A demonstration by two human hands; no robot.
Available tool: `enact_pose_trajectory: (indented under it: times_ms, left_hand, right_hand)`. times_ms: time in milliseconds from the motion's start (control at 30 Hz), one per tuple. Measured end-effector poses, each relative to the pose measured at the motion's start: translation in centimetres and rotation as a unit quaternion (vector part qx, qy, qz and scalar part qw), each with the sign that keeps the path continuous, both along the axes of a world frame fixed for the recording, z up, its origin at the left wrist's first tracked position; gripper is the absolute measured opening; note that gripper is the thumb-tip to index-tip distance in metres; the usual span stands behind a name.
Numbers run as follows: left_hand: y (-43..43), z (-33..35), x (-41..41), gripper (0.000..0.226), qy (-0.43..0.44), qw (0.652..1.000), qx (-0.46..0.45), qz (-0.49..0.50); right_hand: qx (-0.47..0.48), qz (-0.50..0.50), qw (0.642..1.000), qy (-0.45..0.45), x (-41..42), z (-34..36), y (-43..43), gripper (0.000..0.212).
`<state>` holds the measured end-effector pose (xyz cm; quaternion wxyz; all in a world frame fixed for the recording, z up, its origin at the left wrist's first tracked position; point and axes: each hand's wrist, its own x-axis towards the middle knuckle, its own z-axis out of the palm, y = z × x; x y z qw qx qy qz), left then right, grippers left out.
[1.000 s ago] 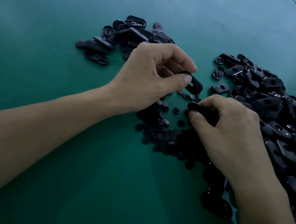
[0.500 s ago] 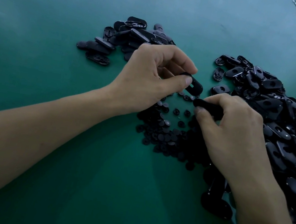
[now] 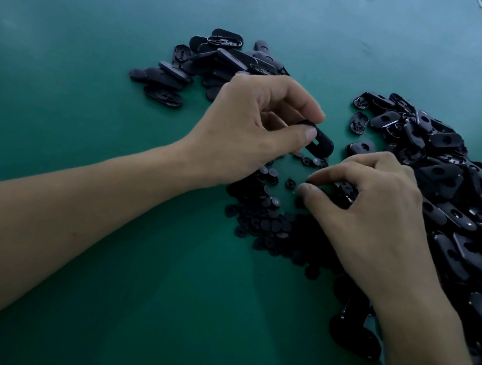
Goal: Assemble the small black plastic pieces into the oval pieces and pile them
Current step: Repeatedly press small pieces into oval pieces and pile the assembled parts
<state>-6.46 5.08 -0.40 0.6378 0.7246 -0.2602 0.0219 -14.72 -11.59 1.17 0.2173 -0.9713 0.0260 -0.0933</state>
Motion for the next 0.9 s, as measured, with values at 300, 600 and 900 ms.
enact_pose_trajectory:
  times_ms: [300, 600, 900]
  left_hand:
    - [-0.02, -0.04, 0.02, 0.015, 0.003, 1.000, -0.005, 0.016]
    - [0.09, -0.10, 0.09, 0.015, 0.011, 1.000, -0.005, 0.029]
    - [0.09, -0.13, 0.06, 0.017, 0.018, 1.000, -0.011, 0.016]
  right_hand:
    - [0.039, 0.001, 0.999, 0.027, 0.14, 0.32, 0.37, 0.011]
    - [0.148, 0.030, 0.983, -0.102, 0.19, 0.56, 0.73, 0.018]
    - [0.196, 0.012, 0.966, -0.167, 0.21, 0.69, 0.67, 0.023]
